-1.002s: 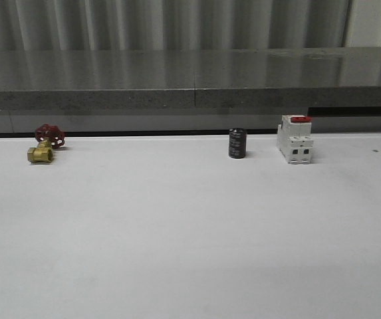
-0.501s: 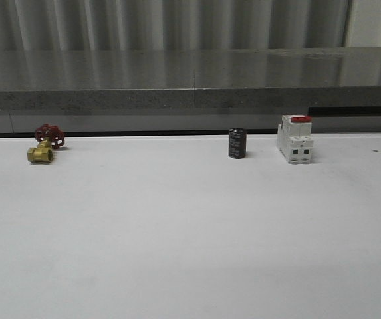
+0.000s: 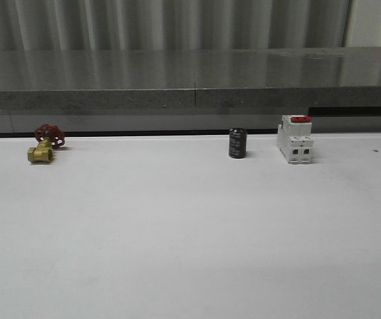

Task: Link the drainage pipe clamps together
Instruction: 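Lower the left gripper toward the white half-ring clamp nearest it, then close the left gripper on the clamp's end tab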

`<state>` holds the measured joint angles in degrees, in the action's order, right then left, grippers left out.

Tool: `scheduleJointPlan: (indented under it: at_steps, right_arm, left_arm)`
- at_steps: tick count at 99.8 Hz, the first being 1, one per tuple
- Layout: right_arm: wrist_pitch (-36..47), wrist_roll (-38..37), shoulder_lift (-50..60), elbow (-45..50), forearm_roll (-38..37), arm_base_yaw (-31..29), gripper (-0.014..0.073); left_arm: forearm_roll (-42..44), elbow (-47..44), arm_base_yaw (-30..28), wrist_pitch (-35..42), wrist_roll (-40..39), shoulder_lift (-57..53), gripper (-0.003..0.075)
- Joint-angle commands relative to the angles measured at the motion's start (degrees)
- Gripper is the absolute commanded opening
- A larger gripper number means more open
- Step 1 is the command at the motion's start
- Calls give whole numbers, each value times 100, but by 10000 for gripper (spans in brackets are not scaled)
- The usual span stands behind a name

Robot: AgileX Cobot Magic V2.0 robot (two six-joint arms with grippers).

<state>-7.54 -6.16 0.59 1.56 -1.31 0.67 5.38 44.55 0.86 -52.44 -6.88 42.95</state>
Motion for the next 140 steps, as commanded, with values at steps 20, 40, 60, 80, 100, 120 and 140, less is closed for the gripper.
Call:
scheduleJointPlan:
  at_steps: [20,40,60,80,100,120,140]
  right_arm:
    - [485,37,109,-95,-32,-31,-67]
    - [485,37,109,-95,-32,-31,-67]
    - [485,37,109,-95,-32,-31,-67]
    - [485,37,109,-95,-32,-31,-67]
    - [485,37,109,-95,-32,-31,-67]
    - [485,37,109,-95,-32,-31,-67]
    - [485,37,109,-95,-32,-31,-67]
  left_arm:
    - [-43,225,21,391,-39,108,566]
    - [-27,651,-141,625,-39,988,566]
    - [-47,1303,-457,746,290,2351,566]
    - [-96,2141,-812,614,688,3638,566]
    - [-199,2699,-1209,603,891,4769,566]
    - [-199,2896,-1508,841,1028,5559,566]
    - [-311,2896,-1530,1133,1309,6106,566]
